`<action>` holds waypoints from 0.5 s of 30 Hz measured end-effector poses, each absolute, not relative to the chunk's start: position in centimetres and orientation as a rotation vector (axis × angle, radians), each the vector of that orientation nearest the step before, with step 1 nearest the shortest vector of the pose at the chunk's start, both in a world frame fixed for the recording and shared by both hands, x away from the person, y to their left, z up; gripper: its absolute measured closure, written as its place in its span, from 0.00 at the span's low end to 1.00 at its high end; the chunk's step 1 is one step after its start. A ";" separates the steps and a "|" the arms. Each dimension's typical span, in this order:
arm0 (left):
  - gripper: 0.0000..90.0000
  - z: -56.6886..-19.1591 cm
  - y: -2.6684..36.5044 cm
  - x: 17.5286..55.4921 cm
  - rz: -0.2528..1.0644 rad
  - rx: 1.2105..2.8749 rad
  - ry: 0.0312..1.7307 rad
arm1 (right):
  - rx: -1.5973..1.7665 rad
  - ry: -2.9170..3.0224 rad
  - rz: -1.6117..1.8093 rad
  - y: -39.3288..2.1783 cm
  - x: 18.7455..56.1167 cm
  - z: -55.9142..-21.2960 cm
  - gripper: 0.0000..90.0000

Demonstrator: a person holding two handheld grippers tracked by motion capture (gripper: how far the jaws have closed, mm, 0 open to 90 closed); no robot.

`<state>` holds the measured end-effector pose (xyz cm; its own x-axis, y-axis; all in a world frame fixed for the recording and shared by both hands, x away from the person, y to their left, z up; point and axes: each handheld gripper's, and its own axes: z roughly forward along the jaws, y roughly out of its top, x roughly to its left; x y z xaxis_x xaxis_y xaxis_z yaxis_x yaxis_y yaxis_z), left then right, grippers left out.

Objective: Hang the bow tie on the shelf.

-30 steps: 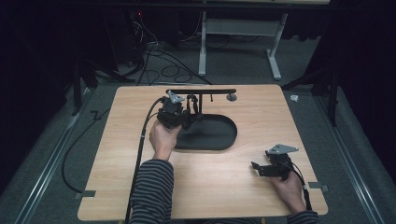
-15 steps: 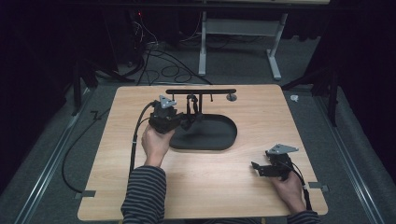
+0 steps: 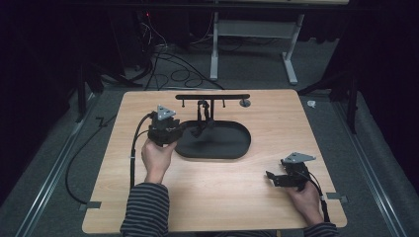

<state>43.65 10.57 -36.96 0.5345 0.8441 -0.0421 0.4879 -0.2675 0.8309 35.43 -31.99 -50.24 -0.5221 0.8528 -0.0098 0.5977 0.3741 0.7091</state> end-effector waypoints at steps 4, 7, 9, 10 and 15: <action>0.77 -37.0 11.1 43.3 0.524 1.908 1.096 | 1.262 2.264 0.934 -32.0 35.4 -50.2 0.23; 0.77 -36.8 11.3 43.0 0.526 1.900 1.091 | 1.263 2.264 0.934 -32.0 35.4 -50.2 0.23; 0.77 -36.8 11.4 42.7 0.527 1.897 1.088 | 1.262 2.264 0.934 -32.0 35.4 -50.2 0.23; 0.77 -36.7 11.5 42.6 0.528 1.898 1.087 | 1.263 2.264 0.934 -32.0 35.4 -50.2 0.23; 0.76 -36.8 12.0 42.2 0.546 1.895 1.096 | 1.262 2.265 0.934 -32.0 35.4 -50.2 0.23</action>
